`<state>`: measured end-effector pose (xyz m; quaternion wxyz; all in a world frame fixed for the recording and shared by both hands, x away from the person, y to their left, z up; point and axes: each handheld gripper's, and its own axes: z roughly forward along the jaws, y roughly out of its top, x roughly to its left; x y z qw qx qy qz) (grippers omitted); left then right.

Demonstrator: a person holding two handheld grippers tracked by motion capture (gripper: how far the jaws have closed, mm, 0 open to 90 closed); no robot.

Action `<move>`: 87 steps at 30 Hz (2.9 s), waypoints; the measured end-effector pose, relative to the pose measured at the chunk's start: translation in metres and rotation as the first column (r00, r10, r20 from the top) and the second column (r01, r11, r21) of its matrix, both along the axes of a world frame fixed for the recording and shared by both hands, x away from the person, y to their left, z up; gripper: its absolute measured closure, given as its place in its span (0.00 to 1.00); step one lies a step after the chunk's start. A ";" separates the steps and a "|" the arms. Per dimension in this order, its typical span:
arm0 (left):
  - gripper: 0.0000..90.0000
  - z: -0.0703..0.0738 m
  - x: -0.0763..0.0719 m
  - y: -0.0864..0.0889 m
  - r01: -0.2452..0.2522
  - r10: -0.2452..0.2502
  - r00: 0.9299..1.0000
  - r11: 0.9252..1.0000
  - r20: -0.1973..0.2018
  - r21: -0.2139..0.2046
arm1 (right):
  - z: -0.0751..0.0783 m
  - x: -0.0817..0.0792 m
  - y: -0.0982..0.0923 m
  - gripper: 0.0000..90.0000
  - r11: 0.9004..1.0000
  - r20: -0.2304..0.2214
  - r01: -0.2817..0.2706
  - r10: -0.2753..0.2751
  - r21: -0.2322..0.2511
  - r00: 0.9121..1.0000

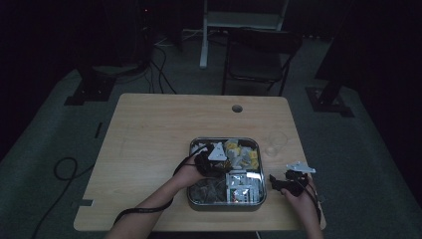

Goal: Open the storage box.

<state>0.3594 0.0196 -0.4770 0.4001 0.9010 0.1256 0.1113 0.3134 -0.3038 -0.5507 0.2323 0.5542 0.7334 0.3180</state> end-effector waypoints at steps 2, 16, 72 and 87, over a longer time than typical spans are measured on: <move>0.66 0.001 0.001 0.000 -0.003 0.003 1.000 1.000 -0.010 -0.002 | 0.000 0.000 0.000 0.13 1.000 0.000 0.000 0.000 0.000 1.000; 0.66 0.016 0.002 0.005 -0.006 0.006 1.000 1.000 -0.029 -0.018 | 0.000 0.000 0.000 0.13 1.000 -0.001 0.000 0.000 0.000 1.000; 0.66 0.045 0.037 0.195 -0.501 0.503 0.864 0.862 0.014 -0.082 | 0.000 0.000 0.000 0.13 1.000 0.000 -0.001 0.001 -0.001 1.000; 0.66 0.023 0.044 0.246 -0.663 0.668 0.744 0.743 0.025 -0.093 | 0.000 0.001 0.000 0.13 1.000 -0.001 -0.005 0.005 -0.002 1.000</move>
